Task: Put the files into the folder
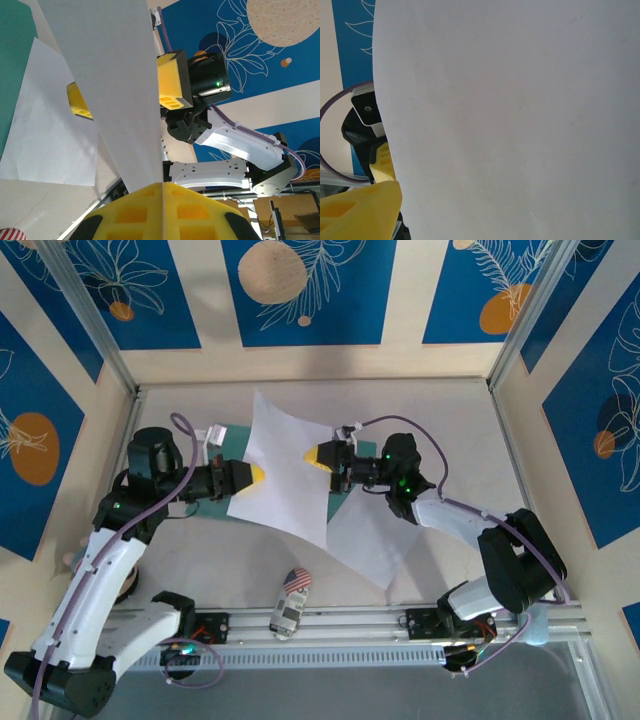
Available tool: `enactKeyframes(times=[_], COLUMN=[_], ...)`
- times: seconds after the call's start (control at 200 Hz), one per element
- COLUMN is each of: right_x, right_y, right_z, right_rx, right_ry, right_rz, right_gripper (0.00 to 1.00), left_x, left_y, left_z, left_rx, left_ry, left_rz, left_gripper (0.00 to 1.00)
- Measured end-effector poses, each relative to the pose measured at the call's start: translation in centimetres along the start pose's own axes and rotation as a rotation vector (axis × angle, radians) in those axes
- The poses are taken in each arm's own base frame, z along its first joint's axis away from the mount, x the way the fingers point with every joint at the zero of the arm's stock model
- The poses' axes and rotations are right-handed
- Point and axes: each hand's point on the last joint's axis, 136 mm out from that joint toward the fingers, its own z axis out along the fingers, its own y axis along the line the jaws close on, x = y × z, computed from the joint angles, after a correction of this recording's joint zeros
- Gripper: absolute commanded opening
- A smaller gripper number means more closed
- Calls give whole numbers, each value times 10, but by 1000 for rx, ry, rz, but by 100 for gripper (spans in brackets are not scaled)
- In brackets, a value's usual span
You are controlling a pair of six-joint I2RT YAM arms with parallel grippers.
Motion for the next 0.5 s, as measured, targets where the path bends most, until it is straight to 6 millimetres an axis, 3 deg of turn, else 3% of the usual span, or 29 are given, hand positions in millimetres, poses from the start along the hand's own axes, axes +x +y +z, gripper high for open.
enactKeyframes(times=[0.5], right_x=[2], right_y=[14], right_z=[-5], right_rx=[-19], right_ry=[-5], right_rz=[-29], right_gripper=[68], left_x=[2], left_y=[7], left_z=[2], left_rx=[1], left_ry=[8], left_rz=[-9], left_gripper=[0])
